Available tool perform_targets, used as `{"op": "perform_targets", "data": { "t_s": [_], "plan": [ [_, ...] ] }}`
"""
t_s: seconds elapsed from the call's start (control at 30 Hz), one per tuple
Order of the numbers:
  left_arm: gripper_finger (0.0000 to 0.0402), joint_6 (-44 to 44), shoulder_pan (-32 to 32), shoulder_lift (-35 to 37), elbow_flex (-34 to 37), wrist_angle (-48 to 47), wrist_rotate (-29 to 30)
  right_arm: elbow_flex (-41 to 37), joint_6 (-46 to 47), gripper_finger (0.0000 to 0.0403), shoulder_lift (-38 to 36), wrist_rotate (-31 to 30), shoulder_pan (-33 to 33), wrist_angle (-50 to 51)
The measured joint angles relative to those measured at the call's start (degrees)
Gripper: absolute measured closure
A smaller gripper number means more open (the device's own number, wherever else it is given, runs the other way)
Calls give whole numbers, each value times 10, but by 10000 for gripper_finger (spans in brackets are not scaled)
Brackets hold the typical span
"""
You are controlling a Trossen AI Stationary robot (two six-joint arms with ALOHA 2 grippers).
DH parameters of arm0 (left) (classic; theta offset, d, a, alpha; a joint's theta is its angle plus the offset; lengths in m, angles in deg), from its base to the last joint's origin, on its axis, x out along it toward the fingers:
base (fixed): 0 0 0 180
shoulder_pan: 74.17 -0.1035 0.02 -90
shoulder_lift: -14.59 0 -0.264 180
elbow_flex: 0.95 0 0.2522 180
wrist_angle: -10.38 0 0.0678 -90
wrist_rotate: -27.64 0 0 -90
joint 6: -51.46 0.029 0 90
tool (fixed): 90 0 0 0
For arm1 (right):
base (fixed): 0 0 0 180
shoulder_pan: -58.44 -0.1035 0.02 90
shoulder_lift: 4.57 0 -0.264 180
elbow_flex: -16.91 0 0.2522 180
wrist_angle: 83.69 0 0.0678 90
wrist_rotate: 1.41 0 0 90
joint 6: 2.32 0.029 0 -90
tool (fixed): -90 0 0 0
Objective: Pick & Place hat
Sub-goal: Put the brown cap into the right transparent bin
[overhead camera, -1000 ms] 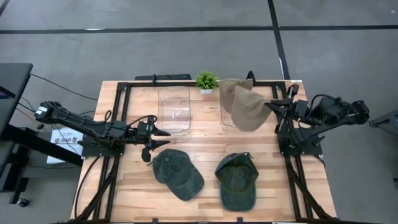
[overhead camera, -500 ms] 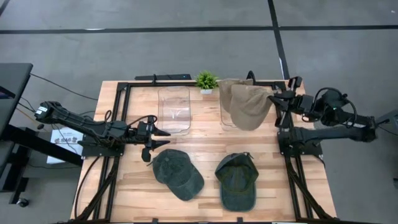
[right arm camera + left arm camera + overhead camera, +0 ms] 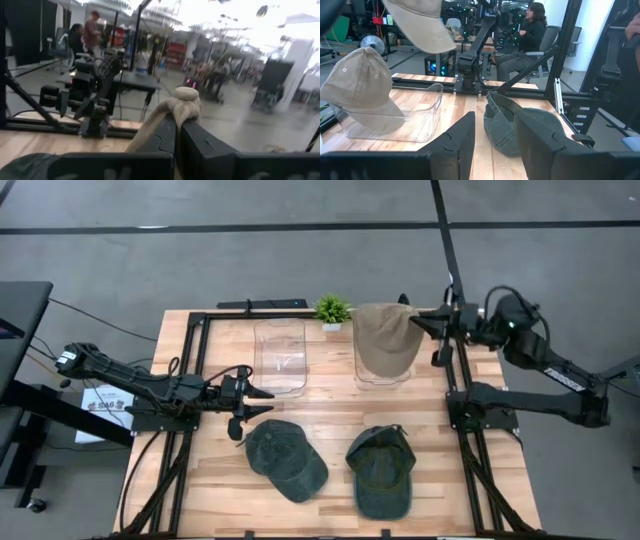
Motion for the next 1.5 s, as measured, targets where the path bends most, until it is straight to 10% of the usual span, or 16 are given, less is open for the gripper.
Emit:
{"op": "perform_targets", "data": {
  "t_s": [0.97,1.5],
  "plan": [
    [268,0,0,0,7,4,0,97,-107,403,156,387,224,161],
    [268,0,0,0,7,4,0,97,-181,403,211,403,281,252]
  ]
}}
